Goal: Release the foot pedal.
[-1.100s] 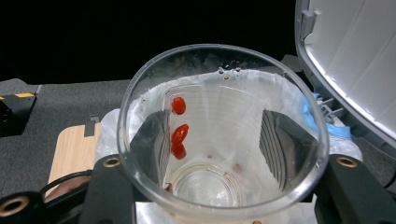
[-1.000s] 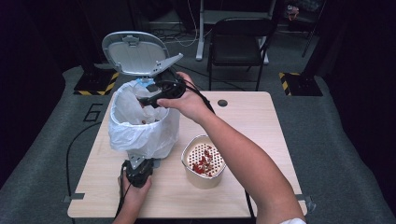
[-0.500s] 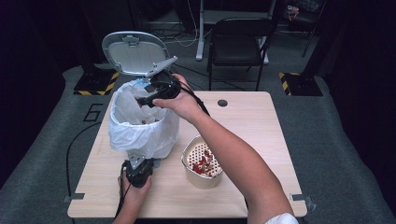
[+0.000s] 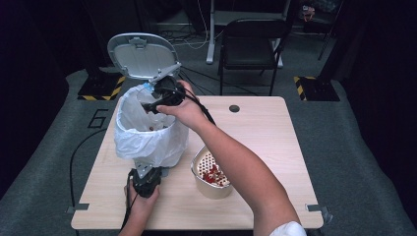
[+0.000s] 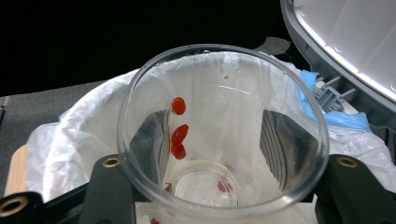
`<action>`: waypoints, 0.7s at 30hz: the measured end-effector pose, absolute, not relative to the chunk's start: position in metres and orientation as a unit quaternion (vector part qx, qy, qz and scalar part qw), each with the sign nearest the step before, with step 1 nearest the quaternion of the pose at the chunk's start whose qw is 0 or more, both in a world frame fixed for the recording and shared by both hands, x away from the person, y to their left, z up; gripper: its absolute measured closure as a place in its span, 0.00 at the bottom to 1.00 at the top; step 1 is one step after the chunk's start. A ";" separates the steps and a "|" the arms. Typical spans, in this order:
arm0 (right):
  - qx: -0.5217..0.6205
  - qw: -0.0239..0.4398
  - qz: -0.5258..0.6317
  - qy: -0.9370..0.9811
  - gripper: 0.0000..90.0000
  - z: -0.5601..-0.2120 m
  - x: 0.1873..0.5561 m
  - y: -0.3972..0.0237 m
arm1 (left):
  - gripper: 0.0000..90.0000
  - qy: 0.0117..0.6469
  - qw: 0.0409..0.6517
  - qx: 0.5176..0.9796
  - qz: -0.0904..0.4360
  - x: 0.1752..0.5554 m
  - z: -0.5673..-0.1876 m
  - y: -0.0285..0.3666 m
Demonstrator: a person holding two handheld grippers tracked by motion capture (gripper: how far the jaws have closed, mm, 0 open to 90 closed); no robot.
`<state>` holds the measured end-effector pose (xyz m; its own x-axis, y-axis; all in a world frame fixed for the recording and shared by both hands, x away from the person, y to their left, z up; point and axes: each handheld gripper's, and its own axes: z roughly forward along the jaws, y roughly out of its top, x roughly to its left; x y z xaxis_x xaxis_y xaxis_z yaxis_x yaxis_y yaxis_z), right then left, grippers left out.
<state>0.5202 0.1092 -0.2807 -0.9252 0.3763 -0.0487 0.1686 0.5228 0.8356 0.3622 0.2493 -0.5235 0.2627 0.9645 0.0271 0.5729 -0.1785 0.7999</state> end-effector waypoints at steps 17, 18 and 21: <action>0.194 0.135 0.478 0.846 0.12 -0.283 0.509 0.121 | 0.77 0.538 0.349 0.714 0.281 0.362 -0.524 0.249; 0.191 0.134 0.478 0.847 0.12 -0.283 0.507 0.119 | 0.77 0.539 0.349 0.713 0.280 0.362 -0.524 0.249; 0.187 0.130 0.485 0.845 0.16 -0.279 0.502 0.113 | 0.77 0.538 0.348 0.715 0.281 0.362 -0.523 0.250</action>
